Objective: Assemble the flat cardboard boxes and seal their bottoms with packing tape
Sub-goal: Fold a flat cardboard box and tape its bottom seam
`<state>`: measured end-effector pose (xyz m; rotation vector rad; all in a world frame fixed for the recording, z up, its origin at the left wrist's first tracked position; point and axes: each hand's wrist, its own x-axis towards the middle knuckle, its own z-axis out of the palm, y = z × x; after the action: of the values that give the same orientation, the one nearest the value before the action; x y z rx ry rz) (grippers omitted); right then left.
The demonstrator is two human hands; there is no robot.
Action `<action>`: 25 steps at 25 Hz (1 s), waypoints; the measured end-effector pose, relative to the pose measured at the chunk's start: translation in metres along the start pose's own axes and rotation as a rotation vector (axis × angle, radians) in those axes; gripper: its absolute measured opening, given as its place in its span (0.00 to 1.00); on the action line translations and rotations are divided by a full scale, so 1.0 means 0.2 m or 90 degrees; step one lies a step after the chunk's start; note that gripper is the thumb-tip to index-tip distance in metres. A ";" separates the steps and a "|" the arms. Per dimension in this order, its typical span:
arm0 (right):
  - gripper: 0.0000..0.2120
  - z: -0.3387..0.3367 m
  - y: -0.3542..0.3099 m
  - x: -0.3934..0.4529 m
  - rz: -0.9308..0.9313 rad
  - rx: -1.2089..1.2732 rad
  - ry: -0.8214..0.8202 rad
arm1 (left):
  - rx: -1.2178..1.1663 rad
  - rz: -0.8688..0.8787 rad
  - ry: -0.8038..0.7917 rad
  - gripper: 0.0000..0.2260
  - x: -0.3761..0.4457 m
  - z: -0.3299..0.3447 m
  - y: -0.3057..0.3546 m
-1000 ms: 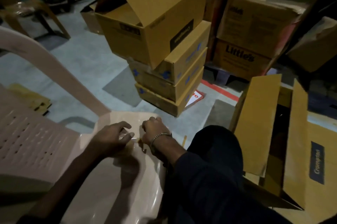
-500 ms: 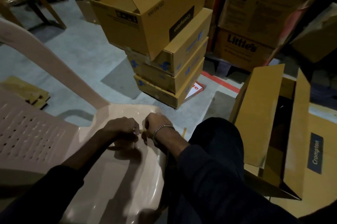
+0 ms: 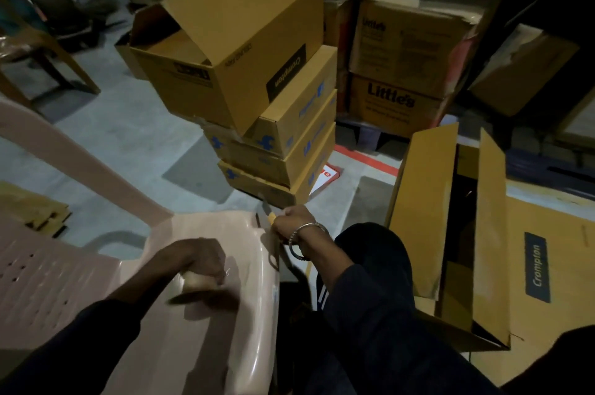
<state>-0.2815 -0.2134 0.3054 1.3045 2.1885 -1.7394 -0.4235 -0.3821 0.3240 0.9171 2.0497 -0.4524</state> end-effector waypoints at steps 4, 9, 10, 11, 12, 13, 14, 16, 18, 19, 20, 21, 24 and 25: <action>0.05 -0.18 0.00 -0.11 0.055 0.301 -0.070 | -0.072 0.035 -0.016 0.22 0.00 -0.05 0.01; 0.14 -0.44 0.01 -0.20 -0.008 0.439 -0.027 | -0.022 -0.049 -0.017 0.22 0.05 -0.12 0.09; 0.16 -0.51 0.01 -0.21 -0.020 0.436 -0.008 | 0.006 -0.065 -0.021 0.22 0.05 -0.13 0.13; 0.16 -0.58 0.01 -0.22 -0.035 0.430 0.011 | 0.026 -0.077 -0.018 0.23 0.02 -0.15 0.20; 0.16 -0.66 0.02 -0.24 -0.051 0.421 0.029 | 0.039 -0.082 -0.018 0.23 -0.01 -0.18 0.25; 0.16 -0.73 0.04 -0.25 -0.060 0.413 0.046 | 0.058 -0.083 -0.018 0.23 -0.03 -0.20 0.31; 0.16 -0.80 0.06 -0.27 -0.066 0.405 0.062 | 0.076 -0.080 -0.022 0.22 -0.05 -0.23 0.37; 0.14 -0.90 0.13 -0.29 -0.060 0.395 0.086 | 0.111 -0.061 -0.014 0.17 -0.09 -0.30 0.49; 0.11 -0.99 0.20 -0.31 -0.041 0.384 0.115 | 0.104 -0.008 0.034 0.10 -0.15 -0.39 0.63; 0.09 -1.03 0.24 -0.32 -0.031 0.383 0.127 | 0.066 0.020 0.071 0.08 -0.19 -0.45 0.71; 0.08 -1.06 0.27 -0.33 -0.023 0.386 0.135 | 0.024 0.062 0.110 0.08 -0.20 -0.51 0.78; 0.07 -1.09 0.30 -0.34 -0.014 0.392 0.141 | -0.043 0.100 0.140 0.09 -0.23 -0.58 0.86; 0.06 -1.19 0.40 -0.38 0.003 0.386 0.150 | -0.231 0.219 0.184 0.10 -0.26 -0.71 1.14; 0.06 -1.22 0.43 -0.40 0.005 0.388 0.158 | -0.258 0.256 0.202 0.11 -0.25 -0.72 1.25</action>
<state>-0.0691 -0.0567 0.3686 1.7145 1.8016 -2.4803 -0.2971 -0.1513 0.4520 1.1602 2.0502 0.3335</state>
